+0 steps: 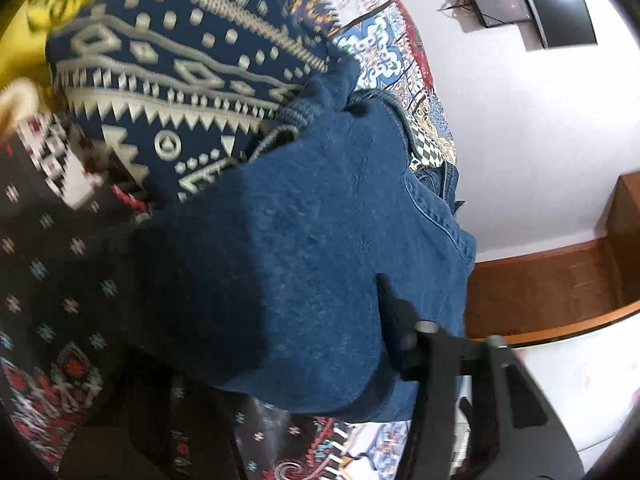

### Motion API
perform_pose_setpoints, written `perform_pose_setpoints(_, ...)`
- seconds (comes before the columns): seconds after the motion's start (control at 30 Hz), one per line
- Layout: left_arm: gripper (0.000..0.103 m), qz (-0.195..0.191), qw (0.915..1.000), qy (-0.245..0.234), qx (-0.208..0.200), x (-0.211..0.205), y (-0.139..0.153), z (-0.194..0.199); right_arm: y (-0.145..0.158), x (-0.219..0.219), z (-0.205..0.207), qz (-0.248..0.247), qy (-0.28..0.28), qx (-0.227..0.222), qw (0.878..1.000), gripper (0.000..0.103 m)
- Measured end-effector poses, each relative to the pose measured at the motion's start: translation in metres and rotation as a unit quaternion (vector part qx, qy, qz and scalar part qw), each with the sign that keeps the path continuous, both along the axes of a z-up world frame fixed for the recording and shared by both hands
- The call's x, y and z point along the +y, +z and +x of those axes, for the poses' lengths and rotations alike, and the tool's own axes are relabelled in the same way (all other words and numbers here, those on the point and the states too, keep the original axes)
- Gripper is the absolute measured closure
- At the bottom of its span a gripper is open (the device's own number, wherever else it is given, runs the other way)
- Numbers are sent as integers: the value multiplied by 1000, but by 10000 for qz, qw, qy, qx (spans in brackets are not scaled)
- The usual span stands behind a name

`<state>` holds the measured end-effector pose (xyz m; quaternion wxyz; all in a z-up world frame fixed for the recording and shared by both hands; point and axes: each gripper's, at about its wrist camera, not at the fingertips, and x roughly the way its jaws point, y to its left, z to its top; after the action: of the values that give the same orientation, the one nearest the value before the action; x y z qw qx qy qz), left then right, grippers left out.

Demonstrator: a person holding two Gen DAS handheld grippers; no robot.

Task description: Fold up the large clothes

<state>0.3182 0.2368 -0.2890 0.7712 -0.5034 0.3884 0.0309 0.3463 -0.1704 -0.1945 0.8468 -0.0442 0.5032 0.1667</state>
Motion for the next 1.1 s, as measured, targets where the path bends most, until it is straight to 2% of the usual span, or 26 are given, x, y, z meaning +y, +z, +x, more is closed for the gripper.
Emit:
perform_pose_setpoints(0.17, 76, 1091, 9937, -146, -231, -19, 51, -6, 7, 24, -8, -175, 361, -83, 9992, 31)
perform_pose_setpoints(0.33, 80, 1595, 9843, -81, -751, -26, 105, -12, 24, 51, -15, -167, 643, -276, 9974, 31)
perform_pose_setpoints(0.47, 81, 2003, 9712, 114, -1283, -24, 149, -29, 36, 81, -19, 130, 921, -324, 9951, 30)
perform_pose_setpoints(0.53, 81, 2238, 9643, 142, -1412, -24, 164, -36, 37, 102, -20, 243, 1117, -312, 9930, 24)
perform_pose_setpoints(0.67, 81, 2865, 9471, 76, -1441, -28, 180, -45, 23, 147, -21, 216, 1507, -188, 9882, 23)
perform_pose_setpoints(0.83, 81, 3342, 9336, -199, -1279, -43, 175, -41, -14, 183, -23, -1, 1845, 168, 9827, 23)
perform_pose_setpoints(0.93, 81, 3665, 9218, -321, -1219, -58, 174, -32, -23, 182, -20, -11, 1843, 280, 9825, 21)
perform_pose_setpoints(1.03, 81, 3692, 9180, -451, -1375, -72, 181, -24, -16, 169, -16, 95, 1919, 410, 9805, 21)
perform_pose_setpoints(1.1, 81, 3675, 9165, -581, -1467, -80, 188, -10, -6, 155, -13, 182, 1796, 339, 9830, 21)
